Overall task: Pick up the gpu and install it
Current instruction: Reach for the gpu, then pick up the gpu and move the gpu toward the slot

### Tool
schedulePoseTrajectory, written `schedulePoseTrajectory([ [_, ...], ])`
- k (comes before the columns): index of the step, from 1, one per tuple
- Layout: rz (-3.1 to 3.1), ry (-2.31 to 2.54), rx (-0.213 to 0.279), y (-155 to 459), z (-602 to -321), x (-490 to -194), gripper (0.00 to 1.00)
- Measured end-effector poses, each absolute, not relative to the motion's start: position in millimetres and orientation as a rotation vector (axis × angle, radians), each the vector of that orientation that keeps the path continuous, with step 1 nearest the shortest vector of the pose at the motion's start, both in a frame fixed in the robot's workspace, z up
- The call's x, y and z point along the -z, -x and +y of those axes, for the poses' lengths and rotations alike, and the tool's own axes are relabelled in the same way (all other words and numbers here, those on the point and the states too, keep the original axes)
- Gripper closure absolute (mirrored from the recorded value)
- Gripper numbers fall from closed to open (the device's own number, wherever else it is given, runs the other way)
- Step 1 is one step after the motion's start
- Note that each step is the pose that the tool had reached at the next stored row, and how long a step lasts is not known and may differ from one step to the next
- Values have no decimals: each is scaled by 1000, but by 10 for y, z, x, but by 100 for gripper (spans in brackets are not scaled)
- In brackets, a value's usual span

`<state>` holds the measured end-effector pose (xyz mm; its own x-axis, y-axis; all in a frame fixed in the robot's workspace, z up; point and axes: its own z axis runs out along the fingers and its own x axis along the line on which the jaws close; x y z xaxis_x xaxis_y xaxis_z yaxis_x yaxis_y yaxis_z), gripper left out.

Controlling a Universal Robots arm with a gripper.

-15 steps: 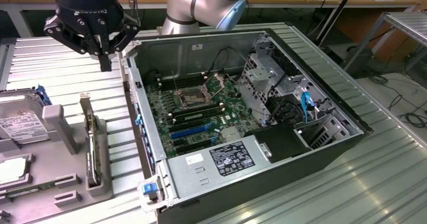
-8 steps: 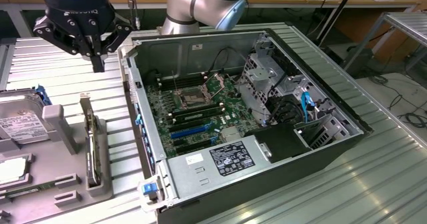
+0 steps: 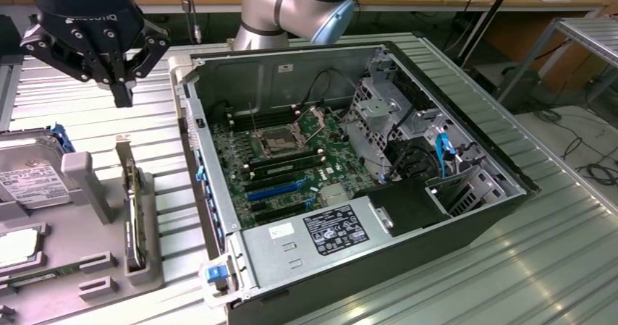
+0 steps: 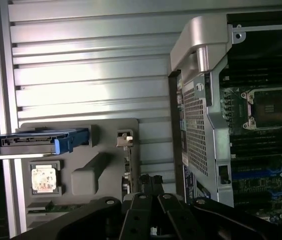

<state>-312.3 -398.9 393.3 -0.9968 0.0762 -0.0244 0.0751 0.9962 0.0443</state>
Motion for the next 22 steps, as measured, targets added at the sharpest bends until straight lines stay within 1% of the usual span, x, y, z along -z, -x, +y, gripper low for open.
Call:
schedulePoseTrajectory([
  [13,3112,-118,-68,3392,-3989,-3933,89],
  [22,3112,-118,-68,3412,-3990,-3933,89],
])
